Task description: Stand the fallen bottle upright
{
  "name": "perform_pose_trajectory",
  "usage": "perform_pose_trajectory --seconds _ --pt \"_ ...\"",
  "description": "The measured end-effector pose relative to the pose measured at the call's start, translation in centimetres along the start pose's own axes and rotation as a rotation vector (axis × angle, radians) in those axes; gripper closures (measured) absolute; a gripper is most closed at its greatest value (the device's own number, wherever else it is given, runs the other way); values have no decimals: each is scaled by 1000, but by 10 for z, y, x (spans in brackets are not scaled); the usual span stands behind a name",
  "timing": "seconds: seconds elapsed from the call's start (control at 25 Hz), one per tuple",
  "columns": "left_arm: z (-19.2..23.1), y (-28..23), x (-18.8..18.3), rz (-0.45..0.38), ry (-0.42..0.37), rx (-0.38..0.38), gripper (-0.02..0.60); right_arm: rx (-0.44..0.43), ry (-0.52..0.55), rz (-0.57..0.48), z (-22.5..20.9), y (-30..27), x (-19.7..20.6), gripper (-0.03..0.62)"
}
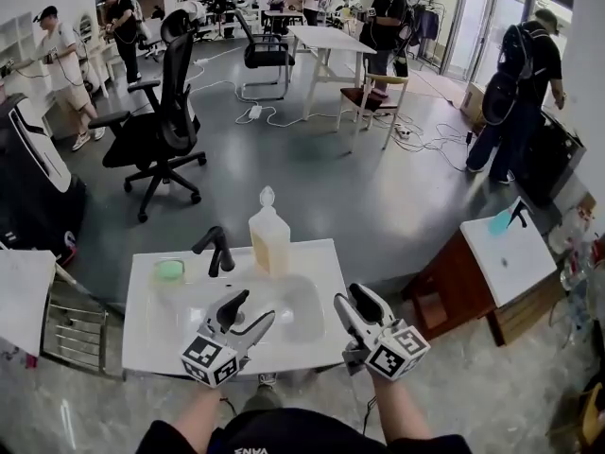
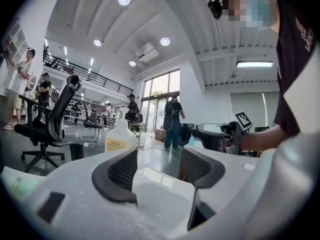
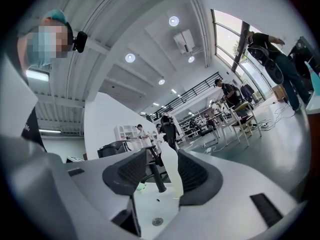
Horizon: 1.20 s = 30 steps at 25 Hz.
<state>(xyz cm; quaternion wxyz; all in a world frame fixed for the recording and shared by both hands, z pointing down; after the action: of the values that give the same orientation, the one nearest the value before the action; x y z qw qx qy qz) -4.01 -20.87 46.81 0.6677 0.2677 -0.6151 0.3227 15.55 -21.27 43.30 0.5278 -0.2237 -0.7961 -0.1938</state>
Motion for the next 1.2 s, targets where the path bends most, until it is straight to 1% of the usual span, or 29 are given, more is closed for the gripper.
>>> perform_pose_trajectory --seconds 0.08,0.16,0.24,0.4,0.52,0.56,0.6,0.64,0.76,0.88,1.04,1.2 --pt "-12 9 0 -7 -2 -6 285 13 -10 -3 2 16 4 408" --pt "-24 17 2 -8 -2 -3 301 25 -16 -3 5 30 9 422" --pt "-33 25 3 -5 -8 1 327 33 -21 1 8 43 14 440" --pt "-48 40 5 -8 -4 -19 378 46 -31 25 15 66 27 459" --pt "-60 48 6 -7 -22 -13 427 54 -38 40 22 81 35 481" --pt "-63 50 8 -5 -28 -12 451 55 -39 43 24 85 38 503" --pt "-67 52 10 -2 -31 -12 476 56 -40 45 26 90 41 558" --pt "-71 54 12 3 -32 -12 497 56 -40 49 28 94 44 591" --pt "-80 59 19 18 -33 -5 534 56 -41 63 31 104 52 591" --pt "-86 66 23 23 -22 -13 548 61 -53 80 35 110 59 592" --pt "-92 76 30 38 -12 -16 555 54 -65 118 42 114 73 592" --pt "-93 82 35 43 -25 -7 558 58 -61 154 45 113 82 592"
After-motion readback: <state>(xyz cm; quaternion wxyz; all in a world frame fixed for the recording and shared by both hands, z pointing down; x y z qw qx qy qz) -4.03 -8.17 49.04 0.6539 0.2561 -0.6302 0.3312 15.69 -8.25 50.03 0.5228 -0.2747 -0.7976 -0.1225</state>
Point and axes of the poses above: the fingertips, and each gripper's own axes: y backward along the fingers, z to its left, x out of its underside, the point moved 2 cm from there along y, backward along the fingers, and after that the axes turned 4 degrees about x, right-handed, at the moved point
